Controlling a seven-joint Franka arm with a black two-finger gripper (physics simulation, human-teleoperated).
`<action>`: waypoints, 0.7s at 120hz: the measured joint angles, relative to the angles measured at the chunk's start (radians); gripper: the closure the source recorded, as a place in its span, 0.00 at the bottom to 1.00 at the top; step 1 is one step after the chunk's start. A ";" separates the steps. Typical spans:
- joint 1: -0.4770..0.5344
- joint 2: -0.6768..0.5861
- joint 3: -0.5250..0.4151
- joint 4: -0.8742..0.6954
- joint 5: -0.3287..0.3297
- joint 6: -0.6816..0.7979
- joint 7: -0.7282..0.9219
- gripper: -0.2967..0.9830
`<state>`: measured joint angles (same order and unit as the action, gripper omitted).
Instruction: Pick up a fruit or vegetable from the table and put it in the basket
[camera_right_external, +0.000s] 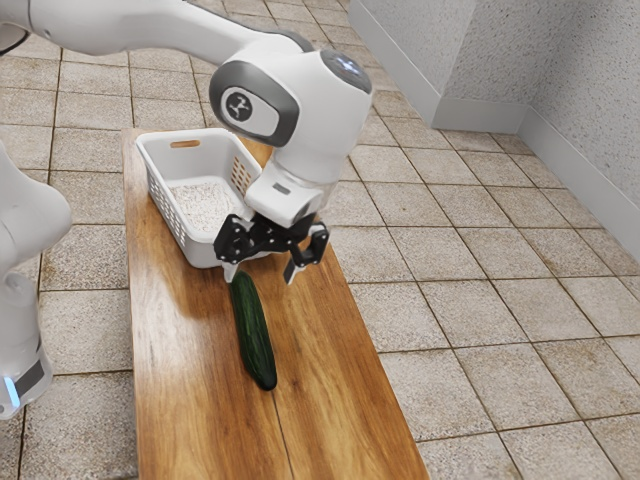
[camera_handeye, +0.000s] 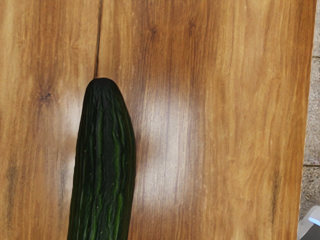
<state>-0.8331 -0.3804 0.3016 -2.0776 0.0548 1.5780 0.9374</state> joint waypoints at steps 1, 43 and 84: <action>-0.002 -0.001 0.000 -0.002 0.000 0.001 -0.001 0.23; -0.012 -0.077 0.051 -0.153 -0.042 0.069 -0.085 0.23; -0.011 -0.123 0.052 -0.227 -0.062 0.110 -0.131 0.23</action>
<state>-0.8438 -0.5037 0.3536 -2.3045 -0.0074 1.6878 0.8064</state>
